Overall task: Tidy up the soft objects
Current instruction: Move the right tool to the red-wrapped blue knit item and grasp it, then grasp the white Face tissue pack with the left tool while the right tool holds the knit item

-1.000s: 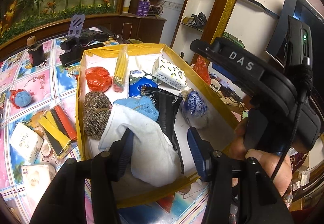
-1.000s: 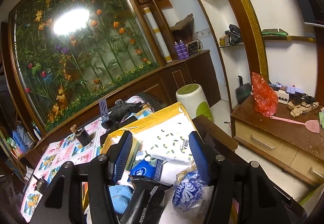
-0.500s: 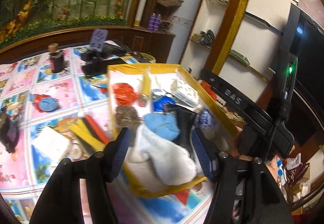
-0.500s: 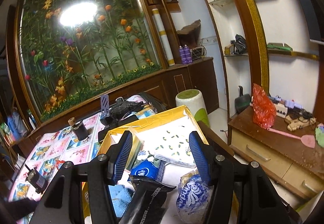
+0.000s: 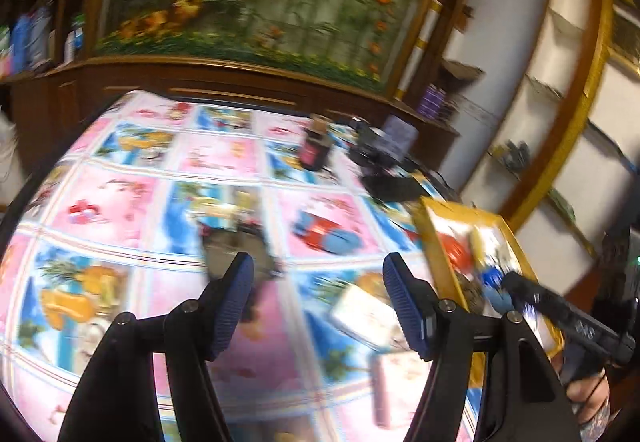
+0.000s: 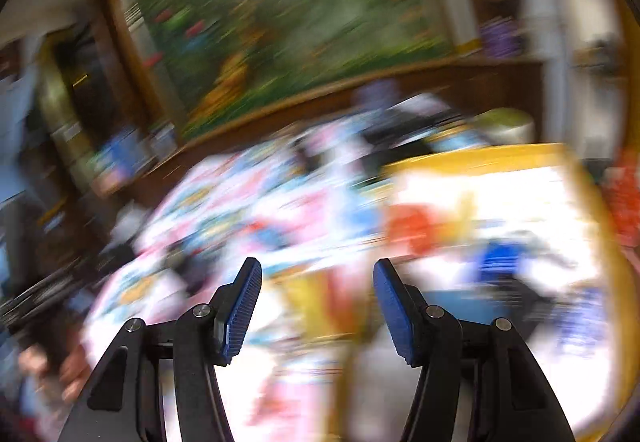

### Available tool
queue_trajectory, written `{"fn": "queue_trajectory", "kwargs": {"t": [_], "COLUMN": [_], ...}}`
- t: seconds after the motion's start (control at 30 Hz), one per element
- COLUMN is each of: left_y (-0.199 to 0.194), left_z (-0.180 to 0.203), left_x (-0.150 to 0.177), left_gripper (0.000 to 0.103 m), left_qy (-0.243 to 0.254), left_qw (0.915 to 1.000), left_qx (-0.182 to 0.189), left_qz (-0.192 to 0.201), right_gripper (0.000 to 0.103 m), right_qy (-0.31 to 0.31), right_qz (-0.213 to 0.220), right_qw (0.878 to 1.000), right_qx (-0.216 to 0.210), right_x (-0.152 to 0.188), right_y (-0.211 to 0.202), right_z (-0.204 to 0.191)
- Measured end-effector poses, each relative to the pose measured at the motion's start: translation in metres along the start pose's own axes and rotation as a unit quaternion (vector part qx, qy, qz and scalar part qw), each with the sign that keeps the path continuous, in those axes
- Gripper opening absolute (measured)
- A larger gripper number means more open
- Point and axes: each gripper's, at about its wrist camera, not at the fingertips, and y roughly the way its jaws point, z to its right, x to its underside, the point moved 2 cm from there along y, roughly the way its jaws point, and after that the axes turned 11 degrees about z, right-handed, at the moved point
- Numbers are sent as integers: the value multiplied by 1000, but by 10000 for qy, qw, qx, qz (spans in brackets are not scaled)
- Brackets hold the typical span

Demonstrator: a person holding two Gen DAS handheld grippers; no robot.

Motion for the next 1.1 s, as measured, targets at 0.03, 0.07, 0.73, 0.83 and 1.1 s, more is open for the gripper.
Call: {"fn": "queue_trajectory", "kwargs": {"t": [0.03,0.07,0.73,0.83,1.1], "left_y": [-1,0,2,1,-1], "left_z": [-14,-24,-50,-48,-47], "left_x": [-4,-7,-6,-6,-6], "left_gripper": [66,66,66,66,66], "left_qy": [-162,-268,-432,-436,-439], "left_qw": [9998,9995,9987,9987,9987], "left_qx": [-82,-155,-117,-104,-52], "left_qz": [-6,-27,-236,-246,-243], "right_gripper": [63,64,37,37,36], "right_qy": [-63,-125,-1764,-1628,-1209], "right_qz": [-238,-415,-1816,-1851,-1863], "right_qw": [9996,9988,9668,9683,9734], "right_qx": [-165,-224,350,411,563], "right_x": [-4,-5,10,15,44], "right_y": [16,28,231,212,155], "right_z": [-16,-25,-81,-80,-70]}}
